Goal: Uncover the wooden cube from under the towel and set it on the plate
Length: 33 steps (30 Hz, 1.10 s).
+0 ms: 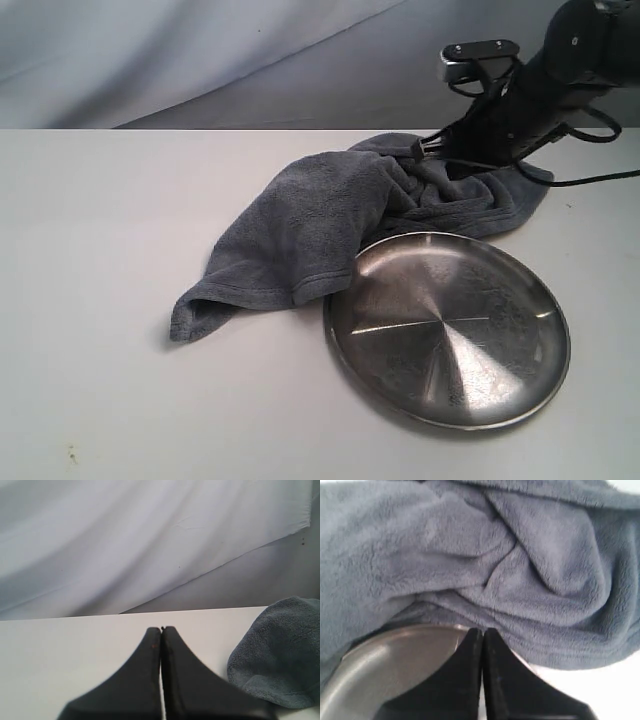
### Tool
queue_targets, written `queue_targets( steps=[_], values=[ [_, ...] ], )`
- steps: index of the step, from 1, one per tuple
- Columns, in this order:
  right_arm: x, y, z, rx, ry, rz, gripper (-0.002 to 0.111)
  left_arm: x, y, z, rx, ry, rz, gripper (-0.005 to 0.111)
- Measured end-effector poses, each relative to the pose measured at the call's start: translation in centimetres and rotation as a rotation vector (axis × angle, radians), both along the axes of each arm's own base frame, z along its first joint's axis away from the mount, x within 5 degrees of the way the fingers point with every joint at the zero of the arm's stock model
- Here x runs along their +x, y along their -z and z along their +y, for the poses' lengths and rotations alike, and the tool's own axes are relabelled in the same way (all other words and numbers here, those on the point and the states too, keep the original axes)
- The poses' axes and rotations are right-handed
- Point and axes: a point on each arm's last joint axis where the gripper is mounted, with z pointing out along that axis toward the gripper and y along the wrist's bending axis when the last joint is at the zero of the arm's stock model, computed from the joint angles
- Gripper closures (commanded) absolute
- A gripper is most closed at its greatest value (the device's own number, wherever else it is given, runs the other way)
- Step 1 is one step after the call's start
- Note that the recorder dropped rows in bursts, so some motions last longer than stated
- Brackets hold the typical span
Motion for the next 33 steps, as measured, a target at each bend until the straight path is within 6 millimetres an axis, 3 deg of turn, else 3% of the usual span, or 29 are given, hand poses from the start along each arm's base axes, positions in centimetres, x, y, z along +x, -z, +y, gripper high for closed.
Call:
queue_targets(
  steps=[8,12,19,25,33],
  values=[
    [1.8,-1.6,0.5,0.063,0.04,-0.136,0.108,0.0,0.0,0.0,0.0,0.0,0.0,0.107],
    [4.0,-3.0,1.6,0.096,0.037,-0.148,0.108,0.0,0.0,0.0,0.0,0.0,0.0,0.107],
    [6.1,-2.1,6.1,0.116,-0.041,-0.118,0.108,0.0,0.0,0.0,0.0,0.0,0.0,0.107],
    [4.8,-1.4,11.7,0.129,-0.151,-0.117,0.108,0.0,0.0,0.0,0.0,0.0,0.0,0.107],
    [1.0,-1.3,16.3,0.119,-0.274,-0.062,0.108,0.0,0.0,0.0,0.0,0.0,0.0,0.107]
  ],
)
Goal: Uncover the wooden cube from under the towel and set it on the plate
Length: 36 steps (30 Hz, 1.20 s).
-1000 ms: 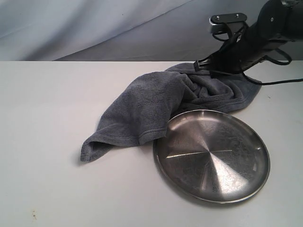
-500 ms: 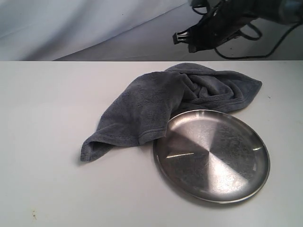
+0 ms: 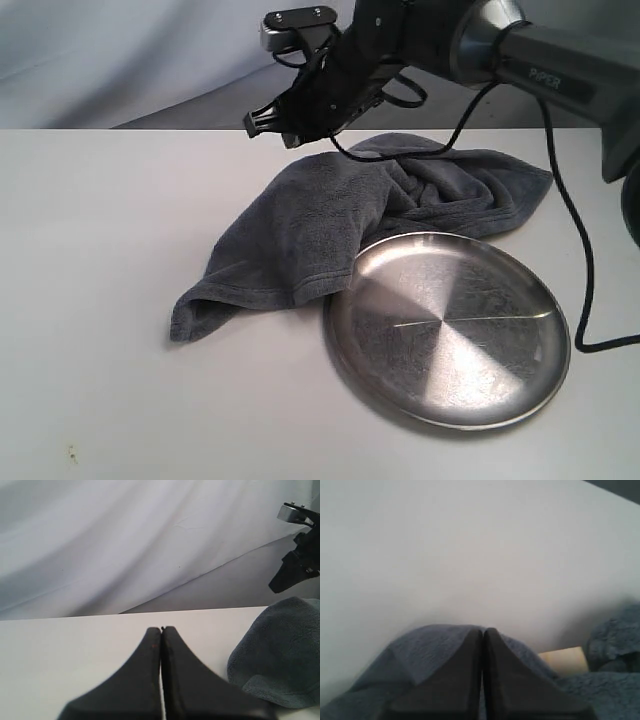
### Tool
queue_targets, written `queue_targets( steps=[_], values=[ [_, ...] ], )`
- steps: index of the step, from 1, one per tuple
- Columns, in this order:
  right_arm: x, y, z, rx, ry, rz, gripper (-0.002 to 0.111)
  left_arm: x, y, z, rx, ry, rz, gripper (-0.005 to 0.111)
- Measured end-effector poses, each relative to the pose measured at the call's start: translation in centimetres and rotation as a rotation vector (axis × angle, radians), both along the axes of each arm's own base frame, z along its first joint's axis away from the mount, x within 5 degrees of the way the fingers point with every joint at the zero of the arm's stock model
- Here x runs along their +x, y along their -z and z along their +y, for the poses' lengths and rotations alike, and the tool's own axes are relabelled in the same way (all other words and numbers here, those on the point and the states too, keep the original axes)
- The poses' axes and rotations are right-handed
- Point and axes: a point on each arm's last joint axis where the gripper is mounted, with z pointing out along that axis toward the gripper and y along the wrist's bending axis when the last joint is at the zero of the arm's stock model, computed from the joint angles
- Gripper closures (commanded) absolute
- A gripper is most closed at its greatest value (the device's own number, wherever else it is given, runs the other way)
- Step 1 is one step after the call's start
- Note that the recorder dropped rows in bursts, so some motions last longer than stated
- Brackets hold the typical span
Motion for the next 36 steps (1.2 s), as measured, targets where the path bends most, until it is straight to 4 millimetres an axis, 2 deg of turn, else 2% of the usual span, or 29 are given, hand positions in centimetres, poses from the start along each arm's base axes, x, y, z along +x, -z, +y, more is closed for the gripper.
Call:
queue_targets(
  steps=[13,20,29,31,36],
  values=[
    [-4.5,0.9,2.6,-0.132,-0.148,0.153,0.108,0.0,0.0,0.0,0.0,0.0,0.0,0.107],
    [-5.5,1.1,2.7,-0.172,-0.174,0.191,0.108,0.0,0.0,0.0,0.0,0.0,0.0,0.107],
    [-7.5,1.2,0.4,-0.209,-0.16,0.194,0.108,0.0,0.0,0.0,0.0,0.0,0.0,0.107],
    [-8.2,0.8,-0.5,-0.208,-0.154,0.168,0.108,0.0,0.0,0.0,0.0,0.0,0.0,0.107],
    [-9.1,1.2,-3.5,-0.226,-0.087,0.136,0.108,0.0,0.0,0.0,0.0,0.0,0.0,0.107]
  ],
)
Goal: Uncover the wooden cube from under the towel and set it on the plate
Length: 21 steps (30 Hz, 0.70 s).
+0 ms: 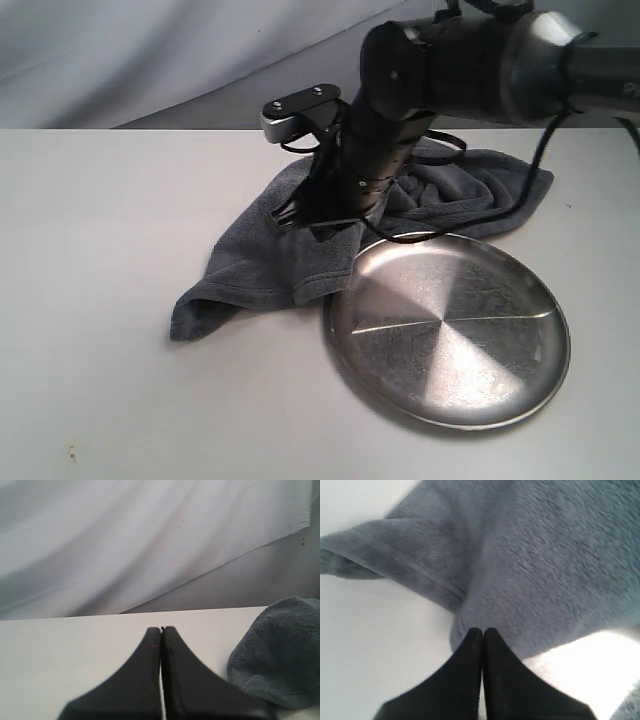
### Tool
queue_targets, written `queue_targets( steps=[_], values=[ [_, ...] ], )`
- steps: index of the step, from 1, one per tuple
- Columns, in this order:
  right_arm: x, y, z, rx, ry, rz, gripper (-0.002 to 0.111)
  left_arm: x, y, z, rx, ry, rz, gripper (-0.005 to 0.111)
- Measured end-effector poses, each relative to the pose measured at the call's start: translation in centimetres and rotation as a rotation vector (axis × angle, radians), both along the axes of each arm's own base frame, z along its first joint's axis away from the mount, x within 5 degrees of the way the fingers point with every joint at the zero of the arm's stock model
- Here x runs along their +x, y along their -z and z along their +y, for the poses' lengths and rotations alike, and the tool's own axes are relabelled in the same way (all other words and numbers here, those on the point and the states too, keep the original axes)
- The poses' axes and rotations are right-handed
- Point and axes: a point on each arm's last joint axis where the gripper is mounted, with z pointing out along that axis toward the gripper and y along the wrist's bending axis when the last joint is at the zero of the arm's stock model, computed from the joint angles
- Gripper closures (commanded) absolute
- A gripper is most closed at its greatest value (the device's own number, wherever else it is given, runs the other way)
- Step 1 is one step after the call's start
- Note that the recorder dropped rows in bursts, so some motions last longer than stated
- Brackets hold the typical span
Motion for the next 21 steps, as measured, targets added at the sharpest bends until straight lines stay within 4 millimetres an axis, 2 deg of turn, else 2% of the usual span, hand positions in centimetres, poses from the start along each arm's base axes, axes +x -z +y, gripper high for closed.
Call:
queue_targets(
  steps=[5,14,17,21],
  values=[
    [0.9,1.0,-4.0,-0.01,0.103,-0.008,0.108,0.0,0.0,0.0,0.0,0.0,0.0,0.107],
    [5.5,1.2,-10.6,0.025,0.307,-0.071,0.108,0.0,0.0,0.0,0.0,0.0,0.0,0.107],
    [6.6,1.0,-11.8,0.055,0.35,-0.123,0.108,0.0,0.0,0.0,0.0,0.0,0.0,0.107],
    [7.6,0.5,-12.1,0.106,0.372,-0.208,0.108,0.0,0.0,0.0,0.0,0.0,0.0,0.107]
  ],
)
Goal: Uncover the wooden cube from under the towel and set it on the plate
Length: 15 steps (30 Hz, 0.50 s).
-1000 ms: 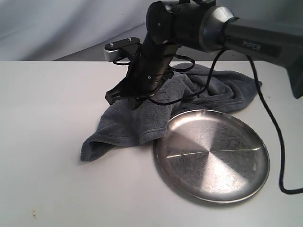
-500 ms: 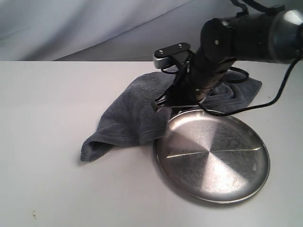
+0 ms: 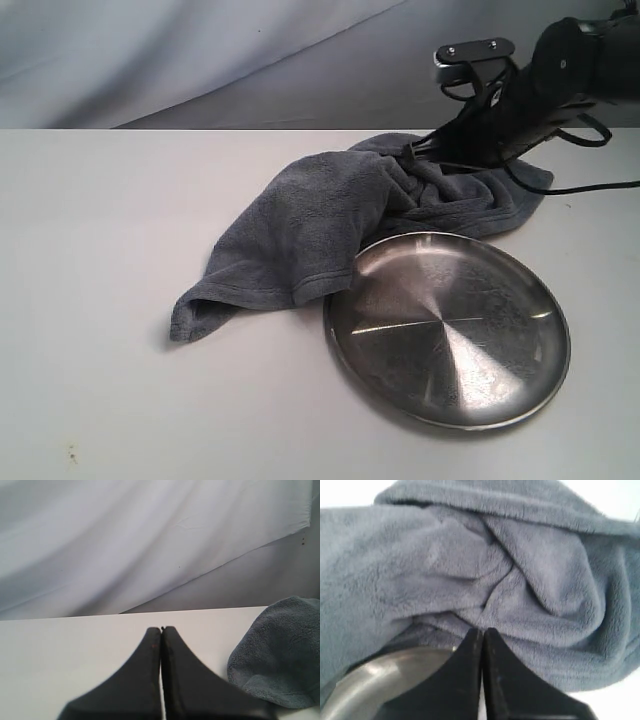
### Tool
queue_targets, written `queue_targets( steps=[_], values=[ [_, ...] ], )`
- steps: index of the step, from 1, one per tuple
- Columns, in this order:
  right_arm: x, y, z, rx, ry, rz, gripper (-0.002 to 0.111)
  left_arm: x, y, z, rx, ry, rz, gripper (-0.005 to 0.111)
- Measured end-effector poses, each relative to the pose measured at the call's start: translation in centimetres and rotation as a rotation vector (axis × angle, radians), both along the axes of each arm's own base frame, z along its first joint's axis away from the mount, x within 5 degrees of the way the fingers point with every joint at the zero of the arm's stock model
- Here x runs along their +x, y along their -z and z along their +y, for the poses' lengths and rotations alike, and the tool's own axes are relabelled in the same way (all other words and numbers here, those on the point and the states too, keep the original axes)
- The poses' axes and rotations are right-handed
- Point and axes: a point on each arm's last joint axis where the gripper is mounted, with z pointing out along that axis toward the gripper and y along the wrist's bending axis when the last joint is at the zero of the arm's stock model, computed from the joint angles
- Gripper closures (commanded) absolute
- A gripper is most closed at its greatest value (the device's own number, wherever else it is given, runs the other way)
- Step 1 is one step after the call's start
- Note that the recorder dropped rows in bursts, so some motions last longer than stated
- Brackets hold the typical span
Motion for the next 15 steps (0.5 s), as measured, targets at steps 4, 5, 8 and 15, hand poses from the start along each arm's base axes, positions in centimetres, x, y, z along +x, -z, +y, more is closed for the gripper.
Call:
queue_targets(
  steps=[4,5,8,15],
  values=[
    [0.8,-0.8,0.3,0.059,0.019,-0.105,0.108,0.0,0.0,0.0,0.0,0.0,0.0,0.107],
    [1.1,-0.9,0.5,0.073,0.025,-0.114,0.108,0.0,0.0,0.0,0.0,0.0,0.0,0.107],
    [2.2,-1.5,1.0,0.093,0.029,-0.136,0.108,0.0,0.0,0.0,0.0,0.0,0.0,0.107],
    [5.1,-1.6,3.1,0.09,0.002,-0.092,0.108,0.0,0.0,0.0,0.0,0.0,0.0,0.107]
  ],
)
